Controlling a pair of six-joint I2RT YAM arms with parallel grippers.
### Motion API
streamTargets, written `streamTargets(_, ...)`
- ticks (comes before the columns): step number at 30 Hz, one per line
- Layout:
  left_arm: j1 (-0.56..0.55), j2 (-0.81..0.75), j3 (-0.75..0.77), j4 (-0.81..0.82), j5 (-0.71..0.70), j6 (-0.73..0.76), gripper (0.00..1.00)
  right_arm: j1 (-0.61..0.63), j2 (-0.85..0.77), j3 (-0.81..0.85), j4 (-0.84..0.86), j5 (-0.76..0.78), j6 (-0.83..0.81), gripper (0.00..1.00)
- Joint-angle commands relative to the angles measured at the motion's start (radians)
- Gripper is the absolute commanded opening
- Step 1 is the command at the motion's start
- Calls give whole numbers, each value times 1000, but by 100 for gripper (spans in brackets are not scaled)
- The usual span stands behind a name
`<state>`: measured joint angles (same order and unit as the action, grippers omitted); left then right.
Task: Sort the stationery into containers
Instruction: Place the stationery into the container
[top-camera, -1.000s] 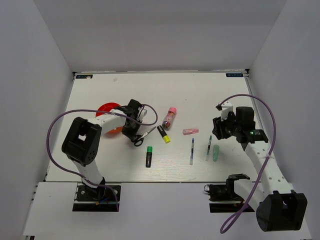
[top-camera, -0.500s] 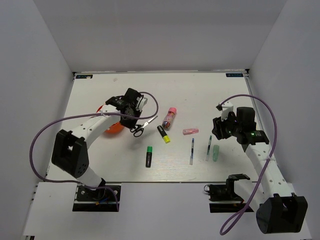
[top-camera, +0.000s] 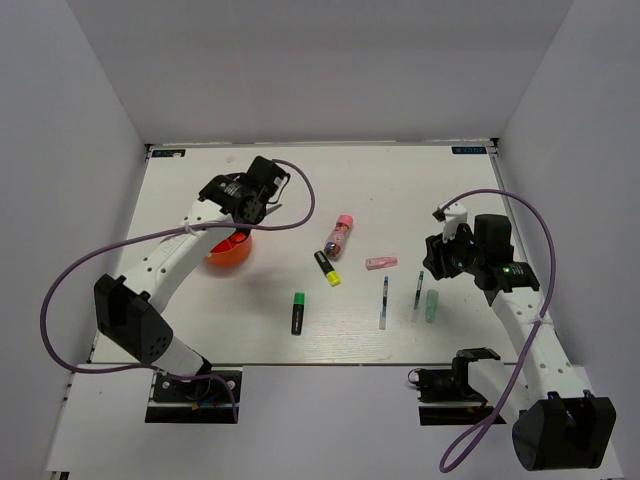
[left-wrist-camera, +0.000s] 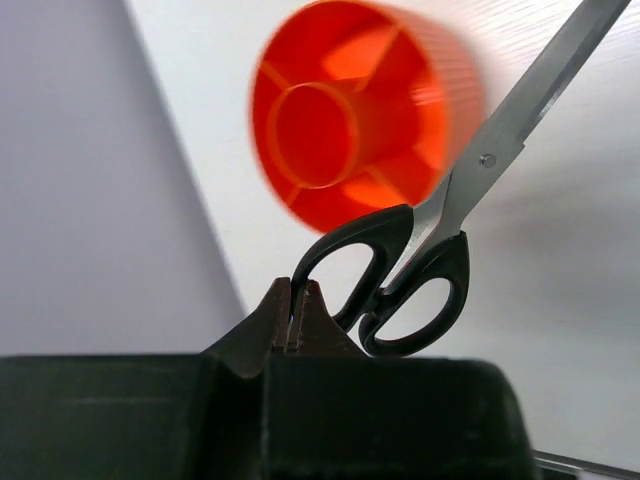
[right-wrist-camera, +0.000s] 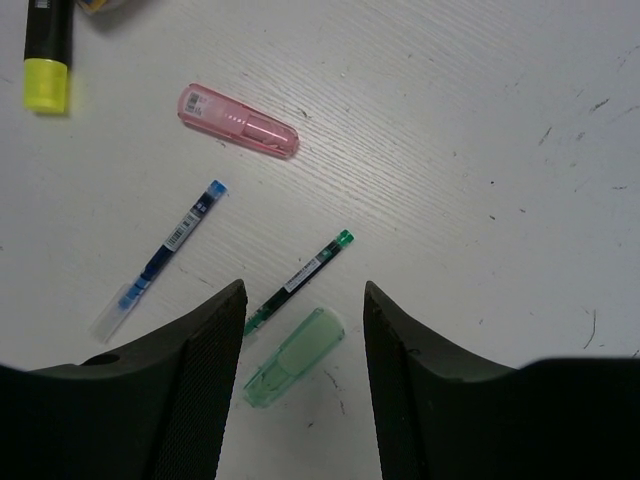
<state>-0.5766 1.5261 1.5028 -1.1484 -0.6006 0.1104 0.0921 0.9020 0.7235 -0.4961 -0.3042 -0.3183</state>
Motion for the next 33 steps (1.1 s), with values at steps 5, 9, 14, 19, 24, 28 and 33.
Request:
streamTargets(5, -9, -53, -68, 48, -371, 167, 0, 3, -23, 8, 11, -30, 8, 54)
streamTargets(9, -6, -58, -130, 163, -496, 285, 0, 3, -23, 10, 10, -30, 12, 54)
streamTargets(14, -8, -73, -179, 285, -536, 437, 0, 1, -28, 10, 10, -27, 13, 54)
streamTargets(19, -15, -89, -217, 328, -530, 498, 0, 1, -29, 10, 11, -27, 16, 54)
streamTargets(24, -22, -104, -280, 378, -538, 567, 0, 1, -35, 11, 10, -30, 16, 54)
streamTargets(28, -32, -104, -306, 394, -530, 580, 0, 1, -40, 11, 8, -32, 16, 54)
streamTargets(33, -35, -67, -317, 432, -541, 618, 0, -2, -43, 10, 8, -27, 16, 54)
